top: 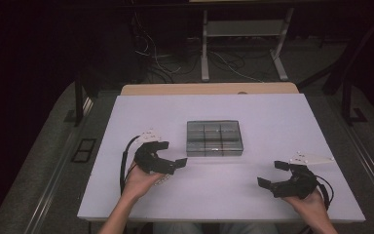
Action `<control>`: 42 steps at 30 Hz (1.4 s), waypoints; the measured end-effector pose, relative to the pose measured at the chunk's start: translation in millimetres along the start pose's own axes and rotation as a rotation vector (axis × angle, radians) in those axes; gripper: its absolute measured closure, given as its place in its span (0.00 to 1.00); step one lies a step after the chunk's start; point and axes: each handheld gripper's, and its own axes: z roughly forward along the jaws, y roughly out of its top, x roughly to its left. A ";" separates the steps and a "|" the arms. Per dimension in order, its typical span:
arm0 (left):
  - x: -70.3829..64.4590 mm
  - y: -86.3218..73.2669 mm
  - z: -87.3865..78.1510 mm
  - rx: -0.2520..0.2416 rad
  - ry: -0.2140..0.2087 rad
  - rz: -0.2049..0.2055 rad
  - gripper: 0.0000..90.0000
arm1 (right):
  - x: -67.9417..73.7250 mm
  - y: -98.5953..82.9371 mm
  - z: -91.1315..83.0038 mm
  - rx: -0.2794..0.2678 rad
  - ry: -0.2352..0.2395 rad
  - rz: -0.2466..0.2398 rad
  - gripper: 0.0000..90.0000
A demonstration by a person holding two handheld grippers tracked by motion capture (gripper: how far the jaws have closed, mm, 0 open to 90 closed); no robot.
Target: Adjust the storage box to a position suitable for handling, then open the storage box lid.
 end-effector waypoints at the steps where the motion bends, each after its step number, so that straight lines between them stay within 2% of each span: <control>1: 0.0 0.0 0.0 0.000 0.000 0.000 0.00 | 0.0 0.0 0.0 0.000 0.000 0.000 0.01; 9: 2.5 9.0 9.9 0.020 -0.004 0.001 0.00 | -0.1 0.2 0.0 -0.001 0.002 0.000 0.01; 14: 3.5 9.6 15.4 0.028 -0.008 0.004 0.00 | 0.4 0.7 1.0 0.004 0.004 -0.002 0.01; 29: 9.8 6.4 32.6 0.105 -0.005 0.007 0.00 | 0.7 0.8 2.3 0.005 0.005 -0.005 0.01; 34: 12.0 5.8 37.7 0.122 -0.009 0.000 0.03 | 1.1 0.6 2.8 0.010 0.004 -0.007 0.01; 42: 15.6 7.2 45.5 0.168 0.018 0.033 0.10 | 1.9 0.4 3.2 0.014 0.010 -0.003 0.01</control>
